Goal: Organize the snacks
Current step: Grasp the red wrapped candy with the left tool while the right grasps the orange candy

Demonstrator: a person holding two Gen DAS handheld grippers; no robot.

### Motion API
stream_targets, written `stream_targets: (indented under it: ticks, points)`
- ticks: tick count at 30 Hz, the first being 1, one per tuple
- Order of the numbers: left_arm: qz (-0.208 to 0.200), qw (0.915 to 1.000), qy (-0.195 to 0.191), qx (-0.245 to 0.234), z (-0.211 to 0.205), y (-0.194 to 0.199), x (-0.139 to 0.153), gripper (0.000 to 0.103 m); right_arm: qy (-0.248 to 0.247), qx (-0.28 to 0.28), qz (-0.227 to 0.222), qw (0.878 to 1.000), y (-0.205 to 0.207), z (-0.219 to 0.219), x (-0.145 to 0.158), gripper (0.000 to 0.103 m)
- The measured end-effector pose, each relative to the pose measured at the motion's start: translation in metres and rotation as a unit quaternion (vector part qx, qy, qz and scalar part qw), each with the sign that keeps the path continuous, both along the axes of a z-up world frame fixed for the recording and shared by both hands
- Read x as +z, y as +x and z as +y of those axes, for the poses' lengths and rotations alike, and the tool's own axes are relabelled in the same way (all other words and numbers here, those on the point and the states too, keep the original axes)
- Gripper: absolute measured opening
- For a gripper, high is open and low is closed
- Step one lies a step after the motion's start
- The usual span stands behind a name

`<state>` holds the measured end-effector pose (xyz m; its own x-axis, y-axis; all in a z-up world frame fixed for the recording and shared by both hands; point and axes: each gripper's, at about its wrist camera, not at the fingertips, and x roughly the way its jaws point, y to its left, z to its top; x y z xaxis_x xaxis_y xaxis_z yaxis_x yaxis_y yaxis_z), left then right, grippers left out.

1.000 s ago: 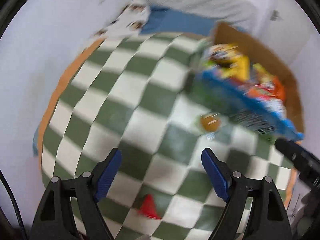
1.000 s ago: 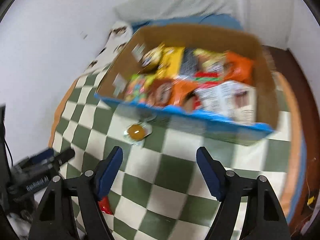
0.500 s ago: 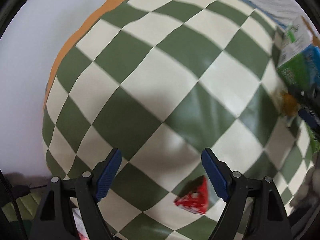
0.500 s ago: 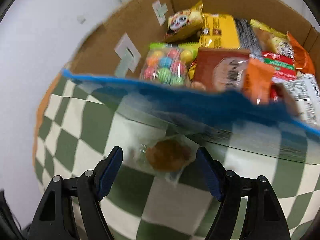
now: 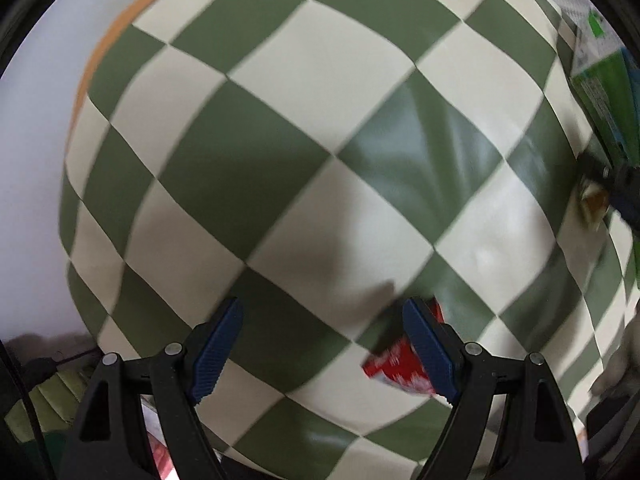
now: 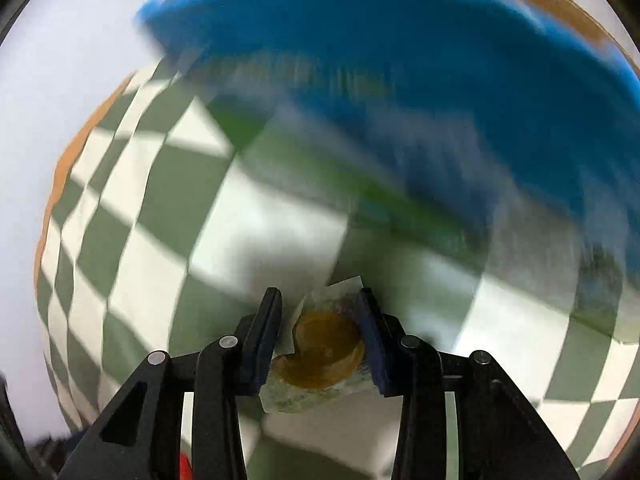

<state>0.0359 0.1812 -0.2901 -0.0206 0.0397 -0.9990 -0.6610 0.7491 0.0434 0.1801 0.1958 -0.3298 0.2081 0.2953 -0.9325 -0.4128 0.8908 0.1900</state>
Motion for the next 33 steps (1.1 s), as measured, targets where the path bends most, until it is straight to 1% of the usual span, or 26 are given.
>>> stream_targets:
  ticks: [3,7,11,14,16,18,20,22,23,24,25,26,27,28,29,31,32,33]
  points:
    - [-0.002,0.9994,-0.035,-0.005,-0.005,-0.006,-0.006,0.081,-0.008,0.021,0.021,1.000,-0.022,-0.016,-0.006,0.041]
    - [-0.005,0.9957,-0.093,-0.004,-0.010,-0.013,-0.017,0.081,-0.017,0.025,0.054,0.998,-0.050,-0.046,-0.018,0.040]
    - [0.001,0.9908,-0.135,-0.014,-0.019,-0.012,-0.030,0.081,-0.020,0.010,0.080,0.997,-0.071,-0.075,-0.028,0.039]
    - [0.007,0.9860,-0.162,-0.039,-0.032,-0.005,-0.036,0.081,-0.020,-0.005,0.090,0.996,-0.079,-0.088,-0.031,0.039]
    - [0.007,0.9838,-0.169,-0.060,-0.041,0.001,-0.037,0.081,-0.013,-0.015,0.100,0.995,-0.080,-0.095,-0.035,0.039]
    - [-0.004,0.9818,-0.169,-0.087,-0.051,0.005,-0.029,0.081,-0.002,-0.022,0.112,0.993,-0.078,-0.102,-0.037,0.039]
    - [-0.012,0.9802,-0.151,-0.127,-0.065,0.009,-0.015,0.081,0.013,-0.031,0.127,0.991,-0.079,-0.105,-0.036,0.039]
    - [-0.014,0.9752,-0.138,-0.172,-0.074,0.011,-0.005,0.081,0.025,-0.039,0.136,0.990,-0.082,-0.110,-0.032,0.041]
    - [-0.011,0.9718,-0.136,-0.192,-0.079,0.010,-0.002,0.081,0.033,-0.040,0.139,0.989,-0.083,-0.111,-0.031,0.046]
    - [-0.010,0.9687,-0.136,-0.207,-0.087,0.011,0.000,0.081,0.032,-0.042,0.139,0.989,-0.082,-0.115,-0.029,0.053]
    - [-0.008,0.9665,-0.136,-0.218,-0.095,0.016,-0.001,0.081,0.030,-0.046,0.139,0.989,-0.084,-0.121,-0.027,0.054]
    - [-0.004,0.9644,-0.137,-0.226,-0.104,0.018,-0.007,0.081,0.034,-0.048,0.140,0.988,-0.085,-0.123,-0.027,0.054]
    - [0.008,0.9620,-0.141,-0.234,-0.106,0.020,-0.015,0.081,0.037,-0.051,0.142,0.988,-0.086,-0.124,-0.027,0.054]
    - [0.017,0.9599,-0.148,-0.238,-0.103,0.027,-0.021,0.081,0.037,-0.056,0.146,0.987,-0.087,-0.131,-0.025,0.054]
    - [0.027,0.9576,-0.157,-0.240,-0.109,0.028,-0.030,0.081,0.039,-0.059,0.149,0.986,-0.088,-0.135,-0.026,0.054]
    - [0.043,0.9563,-0.162,-0.240,-0.116,0.022,-0.046,0.081,0.046,-0.067,0.153,0.985,-0.090,-0.139,-0.026,0.054]
    - [0.049,0.9553,-0.166,-0.240,-0.117,0.022,-0.053,0.077,0.047,-0.067,0.154,0.985,-0.090,-0.140,-0.025,0.054]
    - [0.052,0.9548,-0.171,-0.237,-0.117,0.023,-0.060,0.064,0.048,-0.069,0.153,0.985,-0.088,-0.142,-0.021,0.054]
